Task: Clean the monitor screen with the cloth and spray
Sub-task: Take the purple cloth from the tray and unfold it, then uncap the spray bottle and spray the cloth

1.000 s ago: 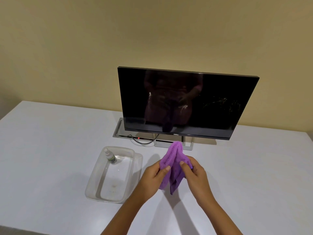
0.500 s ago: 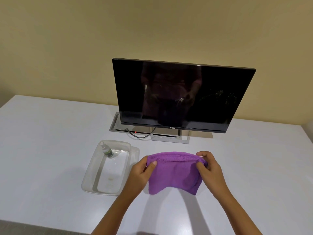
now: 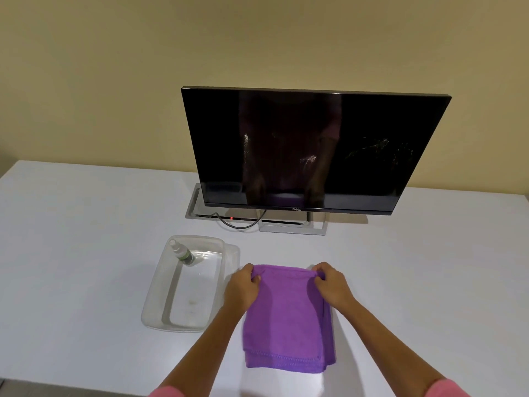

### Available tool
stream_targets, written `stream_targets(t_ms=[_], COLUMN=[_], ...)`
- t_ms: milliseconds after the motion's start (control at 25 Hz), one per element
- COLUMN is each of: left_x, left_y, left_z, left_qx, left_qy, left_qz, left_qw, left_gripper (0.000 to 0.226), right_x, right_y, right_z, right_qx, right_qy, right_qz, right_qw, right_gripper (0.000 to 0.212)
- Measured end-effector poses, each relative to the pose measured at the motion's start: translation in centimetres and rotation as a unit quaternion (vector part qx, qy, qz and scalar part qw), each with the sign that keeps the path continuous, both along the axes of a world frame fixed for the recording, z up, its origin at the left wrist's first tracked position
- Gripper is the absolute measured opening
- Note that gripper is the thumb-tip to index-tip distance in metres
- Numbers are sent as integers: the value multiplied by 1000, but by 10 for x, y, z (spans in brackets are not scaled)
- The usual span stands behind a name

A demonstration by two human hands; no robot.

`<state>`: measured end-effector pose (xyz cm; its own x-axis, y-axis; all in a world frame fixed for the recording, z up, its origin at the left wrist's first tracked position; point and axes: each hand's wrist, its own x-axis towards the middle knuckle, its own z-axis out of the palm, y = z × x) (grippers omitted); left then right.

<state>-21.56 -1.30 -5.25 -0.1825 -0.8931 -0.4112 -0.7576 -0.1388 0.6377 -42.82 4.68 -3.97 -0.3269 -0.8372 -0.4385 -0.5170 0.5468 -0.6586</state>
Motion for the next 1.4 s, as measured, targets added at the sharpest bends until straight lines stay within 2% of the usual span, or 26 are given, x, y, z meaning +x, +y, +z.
stream_targets(t_ms=[160, 240, 320, 400, 480, 560, 640, 720, 840, 1000, 1120, 1240, 1400], left_x=[-4, -7, -9, -3, 28, 66, 108, 120, 136, 151, 156, 161, 177], left_y=[-18, -23, -23, -20, -23, -27, -32, -27, -30, -66, -87, -97, -102], left_z=[-6, -4, 2, 14, 29, 47, 61, 68, 70, 76, 74, 73, 75], left_qx=[1, -10, -23, -46, -89, -152, -202, -237, -283, -187, -136, -116, -111], left_qy=[-56, -61, -49, -27, -3, 16, 47, 77, 55, -24, -57, -58, -22], left_qz=[-6, -10, -22, -47, -65, -82, -45, 34, 80, -3, -90, -84, -70], left_qw=[998, 998, 998, 997, 994, 985, 977, 968, 954, 982, 985, 988, 991], left_gripper=[20, 28, 44, 50, 46, 37, 29, 24, 30, 46, 43, 30, 21], right_x=[0, 1, 3, 11, 38, 73, 110, 119, 139, 190, 230, 250, 260], right_y=[-17, -21, -22, -23, -27, -35, -45, -41, -43, -71, -90, -98, -103], right_z=[-9, -12, -13, -14, -4, 9, 26, 33, 40, 38, 28, 17, 13], right_qx=[-33, -33, -22, -19, -51, -107, -167, -194, -243, -222, -149, -79, -73], right_qy=[37, 59, 83, 123, 154, 142, 111, 99, 80, 22, -3, -11, -1], right_qz=[-1, 0, -6, -13, -18, -25, -7, 29, 90, 147, 171, 157, 115], right_qw=[999, 998, 996, 992, 987, 984, 980, 976, 962, 964, 974, 984, 991], right_gripper=[21, 27, 33, 39, 40, 38, 35, 32, 32, 33, 40, 48, 54])
